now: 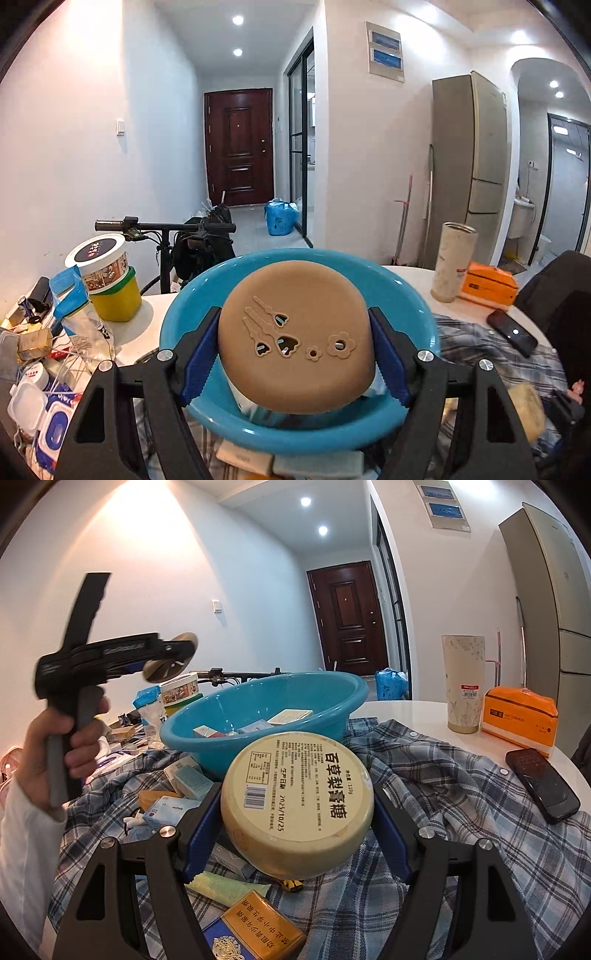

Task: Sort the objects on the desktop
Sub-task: 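Carry the disc and the tin over the blue basin with both tools, then lower the disc into the basin and open the left tool while the right tool holds the tin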

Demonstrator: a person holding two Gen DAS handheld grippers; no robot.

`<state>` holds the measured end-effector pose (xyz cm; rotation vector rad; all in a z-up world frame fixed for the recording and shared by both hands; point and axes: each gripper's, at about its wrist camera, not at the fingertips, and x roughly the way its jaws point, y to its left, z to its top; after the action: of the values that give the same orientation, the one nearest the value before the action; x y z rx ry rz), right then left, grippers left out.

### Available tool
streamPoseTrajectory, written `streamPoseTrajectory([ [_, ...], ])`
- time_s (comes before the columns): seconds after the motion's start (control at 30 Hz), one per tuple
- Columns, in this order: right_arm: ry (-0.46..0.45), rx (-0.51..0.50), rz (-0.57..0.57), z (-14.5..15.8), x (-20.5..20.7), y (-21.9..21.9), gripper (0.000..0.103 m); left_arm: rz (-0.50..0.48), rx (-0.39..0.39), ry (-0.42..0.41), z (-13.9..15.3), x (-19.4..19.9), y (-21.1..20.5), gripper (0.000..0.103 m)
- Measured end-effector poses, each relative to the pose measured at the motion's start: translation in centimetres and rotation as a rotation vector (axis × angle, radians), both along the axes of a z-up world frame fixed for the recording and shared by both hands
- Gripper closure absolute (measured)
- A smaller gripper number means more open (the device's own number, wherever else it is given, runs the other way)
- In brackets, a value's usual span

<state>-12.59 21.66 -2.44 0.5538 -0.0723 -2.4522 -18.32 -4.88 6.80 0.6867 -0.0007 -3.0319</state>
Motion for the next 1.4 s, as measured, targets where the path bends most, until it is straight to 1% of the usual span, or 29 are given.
streamPoseTrajectory([
  [0.1,-0.004,-0.004,0.004,-0.1,-0.2,0.0,0.029,0.017,-0.017,-0.009,-1.0,-0.9,-0.2,0.025],
  [0.23,-0.007,-0.003,0.004,-0.1,-0.2,0.0,0.029,0.006,0.01,-0.025,-2.2,-1.8,-0.5,0.025],
  [0.33,-0.007,-0.004,0.002,-0.1,-0.2,0.0,0.029,0.015,-0.016,-0.046,-3.1,-2.3,-0.5,0.025],
  [0.47,-0.011,-0.009,0.004,0.3,-0.6,-0.2,0.029,0.017,-0.017,-0.057,-3.6,-2.5,-0.7,0.024],
  [0.57,0.005,-0.021,0.016,1.6,-0.9,-0.4,0.029,0.023,-0.009,-0.069,-4.0,-2.8,-0.9,0.024],
  [0.8,0.094,-0.048,0.052,6.1,-2.2,-1.9,0.029,0.041,0.018,-0.058,-4.1,-2.8,-1.8,0.024],
  [0.9,0.128,-0.049,0.065,7.9,-3.3,-3.2,0.029,0.044,0.033,-0.05,-3.9,-2.7,-2.2,0.024],
  [1.07,0.131,-0.061,0.083,9.6,-6.4,-6.1,0.029,0.053,0.045,-0.026,-3.6,-2.4,-2.7,0.024],
  [1.2,0.122,-0.052,0.082,9.6,-9.2,-8.7,0.029,0.074,0.049,-0.021,-3.6,-2.5,-3.3,0.023],
  [1.3,0.114,-0.023,0.081,9.0,-11.0,-10.5,0.029,0.096,0.037,-0.029,-3.8,-2.8,-3.7,0.023],
  [1.4,0.105,-0.005,0.077,8.3,-12.2,-11.4,0.029,0.109,0.037,-0.019,-3.8,-2.8,-4.0,0.023],
])
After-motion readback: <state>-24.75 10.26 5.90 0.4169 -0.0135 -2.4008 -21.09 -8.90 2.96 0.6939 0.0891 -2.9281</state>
